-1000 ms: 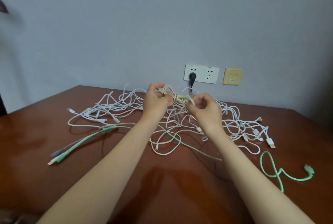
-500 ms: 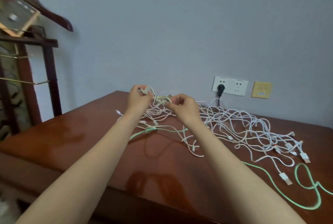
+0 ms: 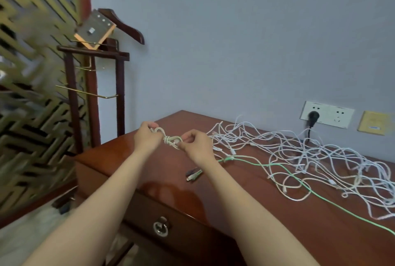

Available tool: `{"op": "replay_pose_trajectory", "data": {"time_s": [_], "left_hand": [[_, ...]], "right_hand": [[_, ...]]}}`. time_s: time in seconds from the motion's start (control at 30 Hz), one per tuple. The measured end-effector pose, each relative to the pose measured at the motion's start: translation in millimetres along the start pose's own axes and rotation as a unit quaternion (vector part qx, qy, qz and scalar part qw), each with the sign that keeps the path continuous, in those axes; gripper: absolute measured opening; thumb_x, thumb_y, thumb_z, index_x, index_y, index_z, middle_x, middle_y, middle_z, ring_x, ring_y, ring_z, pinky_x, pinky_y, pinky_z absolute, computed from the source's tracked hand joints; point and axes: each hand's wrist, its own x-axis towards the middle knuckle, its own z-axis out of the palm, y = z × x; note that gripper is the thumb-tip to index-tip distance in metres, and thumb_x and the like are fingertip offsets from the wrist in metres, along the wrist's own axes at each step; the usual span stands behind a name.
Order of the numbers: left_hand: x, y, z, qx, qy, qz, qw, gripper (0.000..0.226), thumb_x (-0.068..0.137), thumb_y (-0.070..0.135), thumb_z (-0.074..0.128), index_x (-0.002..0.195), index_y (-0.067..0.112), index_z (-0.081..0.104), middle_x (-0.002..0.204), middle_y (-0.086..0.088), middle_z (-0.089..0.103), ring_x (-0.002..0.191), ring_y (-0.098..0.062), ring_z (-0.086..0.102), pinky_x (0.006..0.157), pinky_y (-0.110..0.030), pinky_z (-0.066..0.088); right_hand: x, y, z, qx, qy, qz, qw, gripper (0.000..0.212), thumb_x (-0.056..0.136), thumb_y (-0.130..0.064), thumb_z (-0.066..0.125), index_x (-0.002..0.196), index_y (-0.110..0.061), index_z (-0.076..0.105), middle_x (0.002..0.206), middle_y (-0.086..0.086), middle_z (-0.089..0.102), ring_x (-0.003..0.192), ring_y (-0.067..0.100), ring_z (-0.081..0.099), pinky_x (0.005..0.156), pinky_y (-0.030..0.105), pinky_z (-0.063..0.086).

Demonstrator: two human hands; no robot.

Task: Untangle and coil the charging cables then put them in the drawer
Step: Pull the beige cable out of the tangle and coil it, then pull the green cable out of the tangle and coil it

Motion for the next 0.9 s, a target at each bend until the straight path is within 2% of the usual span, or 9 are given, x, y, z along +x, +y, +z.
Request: {"op": "replay_pose_trajectory", "data": {"time_s": [0.13, 0.17, 0.23, 0.33, 0.47, 0.63, 0.77, 0.83, 0.9], "left_hand": [[8, -22, -21, 0.025, 0.028, -0.013, 0.999, 0.034, 0.084, 0.003, 0.056, 0.117, 0.006, 0.050, 0.114, -0.013, 0.056, 0.109, -0.029, 0.052, 0.082, -0.026, 0.035], [10, -26, -26, 0.026, 0.034, -0.015, 0.999, 0.036, 0.084, 0.002, 0.057, 0.118, 0.005, 0.048, 0.116, -0.014, 0.056, 0.109, -0.029, 0.053, 0.081, -0.026, 0.036], [15, -33, -34, 0.024, 0.046, -0.019, 0.998, 0.041, 0.083, 0.002, 0.059, 0.121, 0.004, 0.045, 0.117, -0.017, 0.056, 0.108, -0.030, 0.054, 0.081, -0.026, 0.037], [23, -42, -39, 0.023, 0.063, -0.021, 0.998, 0.042, 0.083, 0.002, 0.060, 0.122, 0.003, 0.044, 0.117, -0.018, 0.056, 0.109, -0.031, 0.054, 0.082, -0.026, 0.037], [29, -57, -39, 0.058, 0.065, -0.025, 0.996, 0.035, 0.083, 0.002, 0.059, 0.116, 0.005, 0.048, 0.116, -0.018, 0.057, 0.109, -0.032, 0.053, 0.086, -0.030, 0.039], [29, -74, -32, 0.175, 0.020, -0.002, 0.984, 0.012, 0.087, 0.005, 0.054, 0.093, 0.013, 0.060, 0.119, -0.015, 0.052, 0.110, -0.031, 0.049, 0.092, -0.033, 0.038], [23, -79, -36, 0.260, 0.032, -0.015, 0.965, 0.014, 0.090, 0.013, 0.055, 0.101, 0.018, 0.062, 0.135, -0.012, 0.035, 0.124, -0.034, 0.033, 0.104, -0.038, 0.027], [20, -74, -35, 0.262, 0.036, -0.005, 0.964, 0.019, 0.088, 0.009, 0.053, 0.102, 0.019, 0.062, 0.136, -0.013, 0.034, 0.125, -0.034, 0.032, 0.105, -0.038, 0.025], [18, -65, -32, 0.258, 0.044, 0.015, 0.965, 0.021, 0.087, 0.006, 0.052, 0.101, 0.019, 0.061, 0.132, -0.012, 0.037, 0.123, -0.033, 0.033, 0.104, -0.038, 0.026]], "right_hand": [[1, -5, 37, -0.003, -0.017, -0.001, 1.000, 0.012, 0.081, -0.012, 0.066, 0.092, -0.011, 0.064, 0.067, -0.011, 0.049, 0.078, 0.014, 0.054, 0.078, 0.027, 0.045], [1, -6, 45, -0.001, -0.019, 0.000, 1.000, 0.008, 0.081, -0.011, 0.066, 0.087, -0.015, 0.062, 0.068, -0.010, 0.050, 0.079, 0.017, 0.057, 0.081, 0.030, 0.047], [3, -8, 58, 0.010, -0.020, 0.011, 1.000, 0.021, 0.081, -0.009, 0.064, 0.073, -0.025, 0.053, 0.072, -0.006, 0.053, 0.083, 0.025, 0.063, 0.082, 0.035, 0.051], [7, -9, 76, 0.031, -0.014, 0.032, 0.999, 0.031, 0.082, -0.005, 0.060, 0.069, -0.029, 0.047, 0.074, -0.005, 0.054, 0.083, 0.027, 0.064, 0.079, 0.034, 0.052], [12, -4, 89, 0.027, -0.036, 0.041, 0.998, 0.012, 0.086, -0.007, 0.057, 0.087, -0.019, 0.057, 0.078, -0.004, 0.052, 0.079, 0.018, 0.055, 0.068, 0.022, 0.041], [12, 9, 95, 0.009, -0.069, 0.051, 0.996, 0.010, 0.087, -0.011, 0.056, 0.086, -0.020, 0.052, 0.091, 0.004, 0.058, 0.093, 0.028, 0.063, 0.081, 0.029, 0.048], [12, 8, 88, 0.020, -0.096, 0.051, 0.994, 0.014, 0.087, -0.008, 0.055, 0.100, -0.013, 0.058, 0.095, 0.001, 0.053, 0.088, 0.023, 0.058, 0.076, 0.024, 0.043], [12, 7, 80, 0.022, -0.095, 0.047, 0.994, 0.020, 0.088, -0.007, 0.052, 0.106, -0.010, 0.059, 0.096, 0.001, 0.052, 0.085, 0.019, 0.053, 0.078, 0.023, 0.043], [14, 8, 68, -0.005, -0.081, 0.030, 0.996, 0.023, 0.088, -0.005, 0.048, 0.108, -0.007, 0.060, 0.094, 0.001, 0.052, 0.086, 0.015, 0.049, 0.075, 0.015, 0.036]]}}
